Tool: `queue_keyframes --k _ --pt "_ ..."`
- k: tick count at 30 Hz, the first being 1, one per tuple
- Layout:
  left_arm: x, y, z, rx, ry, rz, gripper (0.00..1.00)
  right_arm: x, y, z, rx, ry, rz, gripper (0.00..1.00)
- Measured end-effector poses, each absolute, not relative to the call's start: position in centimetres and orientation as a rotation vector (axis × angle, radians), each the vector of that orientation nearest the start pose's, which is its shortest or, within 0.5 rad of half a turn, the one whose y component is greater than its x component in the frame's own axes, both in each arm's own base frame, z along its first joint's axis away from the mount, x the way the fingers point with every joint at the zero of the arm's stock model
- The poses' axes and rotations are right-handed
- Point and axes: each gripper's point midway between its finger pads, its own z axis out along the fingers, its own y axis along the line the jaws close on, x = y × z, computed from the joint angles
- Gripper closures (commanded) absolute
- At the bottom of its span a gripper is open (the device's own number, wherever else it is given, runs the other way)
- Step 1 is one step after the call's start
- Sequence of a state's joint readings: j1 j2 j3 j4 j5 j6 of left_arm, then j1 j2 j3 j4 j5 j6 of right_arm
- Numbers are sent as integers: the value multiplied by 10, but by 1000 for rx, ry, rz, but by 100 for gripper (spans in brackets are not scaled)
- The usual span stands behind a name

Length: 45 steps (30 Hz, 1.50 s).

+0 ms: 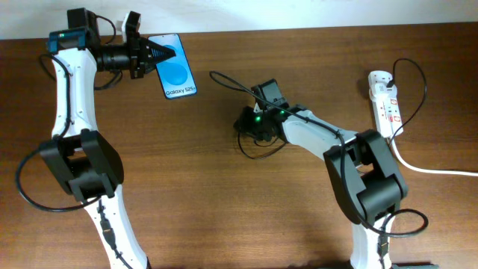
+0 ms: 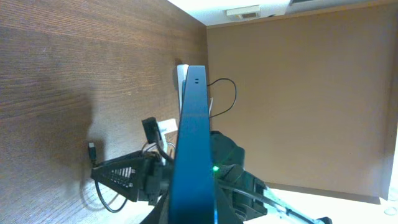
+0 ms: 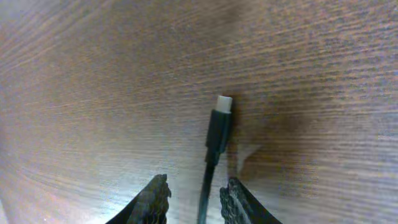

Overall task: Plug charger to phone and switch on socket
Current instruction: 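Grasp the black cable's USB-C plug with the right gripper, then raise the plug under the phone and push it into the port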

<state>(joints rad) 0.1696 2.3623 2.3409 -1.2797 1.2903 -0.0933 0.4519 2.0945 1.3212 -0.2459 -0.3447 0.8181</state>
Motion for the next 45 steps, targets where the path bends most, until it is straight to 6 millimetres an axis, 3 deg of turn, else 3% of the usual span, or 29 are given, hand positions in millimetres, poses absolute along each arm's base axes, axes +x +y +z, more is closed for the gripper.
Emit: queue_keyframes --k 6,7,9,12,18,20,21,23,24,25,27,29,32,35,38,40,45 --pt "506 -81 236 -81 2319 -1725 100 425 273 11 381 2724 894 68" --pt "506 -81 236 -81 2319 -1725 100 425 274 10 384 2722 897 76" --pt "506 -81 236 -82 2320 -1726 100 428 275 8 387 2719 901 78" --pt "506 -80 234 -86 2329 -1713 100 429 276 5 393 2721 909 96" --pt "505 -78 226 -112 2379 -1663 100 428 267 11 206 2723 943 96" --pt "505 -83 225 -102 2386 -1663 100 433 256 42 88 2660 985 96" --pt "504 -88 225 -82 2388 -1665 100 438 248 82 44 2581 1035 96" --pt "501 -99 228 -19 2374 -1678 100 434 235 138 -32 2481 1093 96" --pt "499 -110 231 35 2354 -1706 100 429 222 193 -90 2361 1133 96" --pt "496 -119 235 76 2336 -1729 100 420 207 234 -128 2279 1150 96" --pt "493 -135 240 143 2305 -1765 100 398 185 277 -156 2208 1175 96" --pt "490 -149 249 210 2251 -1820 100 370 166 298 -158 2207 1192 96" --pt "485 -169 256 297 2205 -1862 100 337 161 295 -159 2282 1215 96" --pt "481 -193 262 413 2150 -1884 100 326 178 286 -255 2249 1272 96" --pt "474 -212 272 506 2079 -1935 100 322 197 253 -260 2219 1387 96" --pt "473 -212 274 513 2063 -1948 100 327 208 248 -270 2130 1436 96" --pt "477 -212 280 535 2024 -1955 100 316 235 238 -216 2040 1569 96"
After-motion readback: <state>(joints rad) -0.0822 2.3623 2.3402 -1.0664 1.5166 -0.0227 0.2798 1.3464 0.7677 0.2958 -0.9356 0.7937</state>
